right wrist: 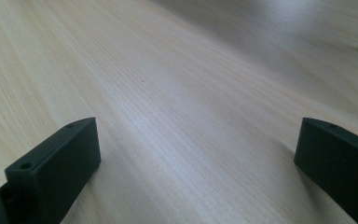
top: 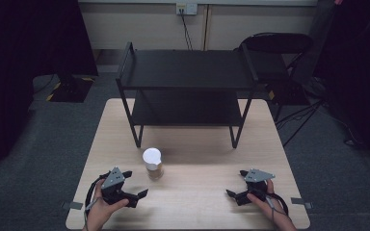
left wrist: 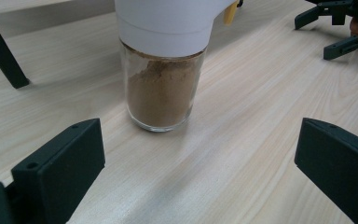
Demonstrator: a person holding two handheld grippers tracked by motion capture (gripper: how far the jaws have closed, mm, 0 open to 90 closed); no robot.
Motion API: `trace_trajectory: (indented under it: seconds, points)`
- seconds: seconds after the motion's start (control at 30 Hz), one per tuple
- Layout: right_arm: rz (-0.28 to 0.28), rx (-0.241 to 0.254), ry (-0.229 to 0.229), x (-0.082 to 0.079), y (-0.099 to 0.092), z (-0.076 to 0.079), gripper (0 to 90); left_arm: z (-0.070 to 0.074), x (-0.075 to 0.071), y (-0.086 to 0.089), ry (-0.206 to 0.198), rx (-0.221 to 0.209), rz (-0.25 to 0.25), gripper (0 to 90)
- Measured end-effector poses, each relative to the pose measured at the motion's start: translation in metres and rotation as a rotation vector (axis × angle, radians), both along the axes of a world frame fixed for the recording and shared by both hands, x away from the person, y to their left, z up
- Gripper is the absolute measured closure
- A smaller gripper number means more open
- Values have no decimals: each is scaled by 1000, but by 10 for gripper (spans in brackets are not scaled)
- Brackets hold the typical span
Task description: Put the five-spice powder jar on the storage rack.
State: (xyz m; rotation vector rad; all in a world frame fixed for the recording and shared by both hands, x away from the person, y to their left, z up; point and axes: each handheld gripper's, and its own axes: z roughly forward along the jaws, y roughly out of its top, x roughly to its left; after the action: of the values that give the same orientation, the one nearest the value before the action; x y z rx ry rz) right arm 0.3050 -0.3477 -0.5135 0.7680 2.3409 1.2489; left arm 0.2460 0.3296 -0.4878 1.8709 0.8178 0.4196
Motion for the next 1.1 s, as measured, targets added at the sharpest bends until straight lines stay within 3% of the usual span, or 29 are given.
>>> trace_trajectory:
  seconds: [0.7, 0.83, 1.03, 1.1]
  points:
    - [0, 0, 0, 0, 0, 0, 0, 8, 4, -4, 0, 0, 2, 7]
    - [0, 0, 0, 0, 0, 0, 0, 12, 15, -16, -26, 21, 5, 4]
    - [0, 0, 0, 0, 0, 0, 0, 12, 33, -26, -19, 26, -8, 4]
    - [0, 0, 0, 0, 0, 0, 0, 12, 42, -32, -15, 19, 15, 4]
